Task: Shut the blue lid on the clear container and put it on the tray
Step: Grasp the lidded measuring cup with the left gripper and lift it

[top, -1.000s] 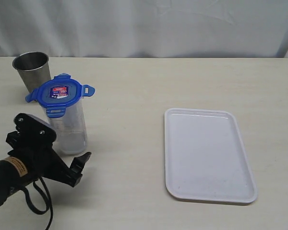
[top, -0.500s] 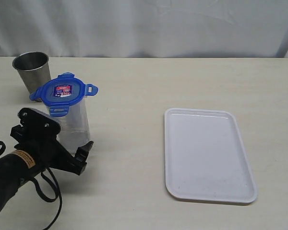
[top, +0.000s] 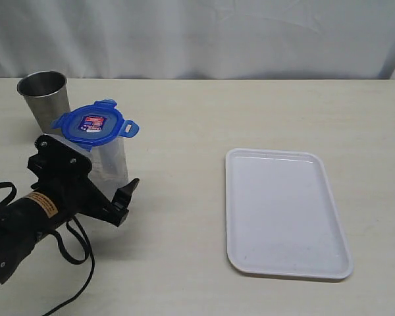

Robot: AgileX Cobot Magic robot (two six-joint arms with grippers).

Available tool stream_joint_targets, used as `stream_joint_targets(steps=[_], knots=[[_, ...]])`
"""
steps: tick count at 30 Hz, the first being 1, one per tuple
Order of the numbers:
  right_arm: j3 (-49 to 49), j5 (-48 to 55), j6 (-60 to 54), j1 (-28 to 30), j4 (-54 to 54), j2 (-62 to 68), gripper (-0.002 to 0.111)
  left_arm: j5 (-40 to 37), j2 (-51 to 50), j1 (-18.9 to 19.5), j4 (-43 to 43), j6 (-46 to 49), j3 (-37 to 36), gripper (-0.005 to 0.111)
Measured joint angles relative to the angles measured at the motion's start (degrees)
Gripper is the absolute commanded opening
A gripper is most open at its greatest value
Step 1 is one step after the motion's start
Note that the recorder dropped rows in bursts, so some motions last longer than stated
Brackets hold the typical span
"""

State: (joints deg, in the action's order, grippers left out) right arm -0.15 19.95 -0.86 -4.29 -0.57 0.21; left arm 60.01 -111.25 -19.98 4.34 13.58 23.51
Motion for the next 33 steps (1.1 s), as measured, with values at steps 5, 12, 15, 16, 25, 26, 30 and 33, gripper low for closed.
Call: stream_joint_targets(steps=[5, 12, 15, 16, 25, 26, 30, 33], knots=[[0.0, 0.0, 0.0, 0.0, 0.0, 0.0, 0.004, -0.3, -0.1, 0.0, 1.8, 0.0, 1.0, 0.105], [0.0, 0.0, 0.0, 0.0, 0.0, 0.0, 0.004, 0.6, -0.1, 0.0, 3.6, 0.0, 1.0, 0.105], [0.0, 0.0, 0.0, 0.0, 0.0, 0.0, 0.004, 0.6, -0.1, 0.0, 3.6, 0.0, 1.0, 0.105], [0.0, 0.0, 0.0, 0.0, 0.0, 0.0, 0.004, 0.6, -0.1, 0.0, 3.6, 0.0, 1.0, 0.105], [0.0, 0.0, 0.0, 0.0, 0.0, 0.0, 0.004, 1.0, -0.1, 0.0, 3.7, 0.0, 1.0, 0.105], [0.0, 0.0, 0.0, 0.0, 0.0, 0.0, 0.004, 0.9, -0.1, 0.0, 3.7, 0.0, 1.0, 0.105], [0.0, 0.0, 0.0, 0.0, 0.0, 0.0, 0.004, 1.4, -0.1, 0.0, 3.6, 0.0, 1.0, 0.104], [0.0, 0.0, 0.0, 0.0, 0.0, 0.0, 0.004, 1.6, -0.1, 0.0, 3.4, 0.0, 1.0, 0.089]])
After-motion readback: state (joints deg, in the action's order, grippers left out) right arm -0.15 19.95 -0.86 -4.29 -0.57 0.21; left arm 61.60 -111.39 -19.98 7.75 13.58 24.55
